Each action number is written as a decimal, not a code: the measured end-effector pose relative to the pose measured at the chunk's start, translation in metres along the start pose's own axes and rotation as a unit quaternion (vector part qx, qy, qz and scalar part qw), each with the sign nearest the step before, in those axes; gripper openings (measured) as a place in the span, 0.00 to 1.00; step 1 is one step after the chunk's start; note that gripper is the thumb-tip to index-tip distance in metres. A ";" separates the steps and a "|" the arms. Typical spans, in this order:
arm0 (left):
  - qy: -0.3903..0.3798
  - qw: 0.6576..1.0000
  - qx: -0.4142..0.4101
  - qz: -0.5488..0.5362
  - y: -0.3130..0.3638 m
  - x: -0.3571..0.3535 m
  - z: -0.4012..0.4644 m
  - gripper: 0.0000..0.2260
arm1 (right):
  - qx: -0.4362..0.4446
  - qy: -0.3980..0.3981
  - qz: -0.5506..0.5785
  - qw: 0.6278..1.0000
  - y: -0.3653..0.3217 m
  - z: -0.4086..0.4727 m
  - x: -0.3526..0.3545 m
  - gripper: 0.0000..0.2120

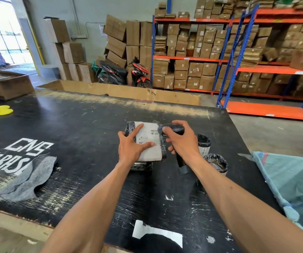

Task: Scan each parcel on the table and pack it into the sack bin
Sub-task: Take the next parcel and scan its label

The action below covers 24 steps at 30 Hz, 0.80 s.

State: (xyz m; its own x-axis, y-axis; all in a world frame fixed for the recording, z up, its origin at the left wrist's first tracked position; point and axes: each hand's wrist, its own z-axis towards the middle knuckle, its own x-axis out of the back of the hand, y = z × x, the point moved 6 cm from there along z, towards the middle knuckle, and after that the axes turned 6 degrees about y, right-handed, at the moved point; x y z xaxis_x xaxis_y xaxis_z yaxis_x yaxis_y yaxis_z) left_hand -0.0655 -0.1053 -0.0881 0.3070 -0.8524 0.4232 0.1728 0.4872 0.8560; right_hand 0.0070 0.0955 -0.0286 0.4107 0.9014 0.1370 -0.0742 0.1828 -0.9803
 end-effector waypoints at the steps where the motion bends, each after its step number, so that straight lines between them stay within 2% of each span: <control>1: 0.000 1.000 -0.001 0.001 0.001 -0.001 0.000 0.37 | -0.002 0.001 0.001 1.000 0.002 0.000 0.001 0.19; 17: -0.009 1.000 -0.010 -0.027 0.011 -0.013 0.001 0.35 | -0.026 0.021 -0.018 0.999 0.020 0.001 0.019 0.21; 24: 0.023 0.999 0.010 -0.031 0.000 -0.001 0.012 0.35 | -0.075 0.006 -0.078 0.994 0.076 -0.010 0.016 0.22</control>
State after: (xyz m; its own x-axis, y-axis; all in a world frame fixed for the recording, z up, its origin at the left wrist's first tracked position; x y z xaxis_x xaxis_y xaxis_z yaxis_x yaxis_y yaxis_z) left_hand -0.0769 -0.1069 -0.0846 0.3392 -0.8712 0.3550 0.1740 0.4290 0.8864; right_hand 0.0173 0.1202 -0.1028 0.4169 0.8619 0.2888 0.1273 0.2592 -0.9574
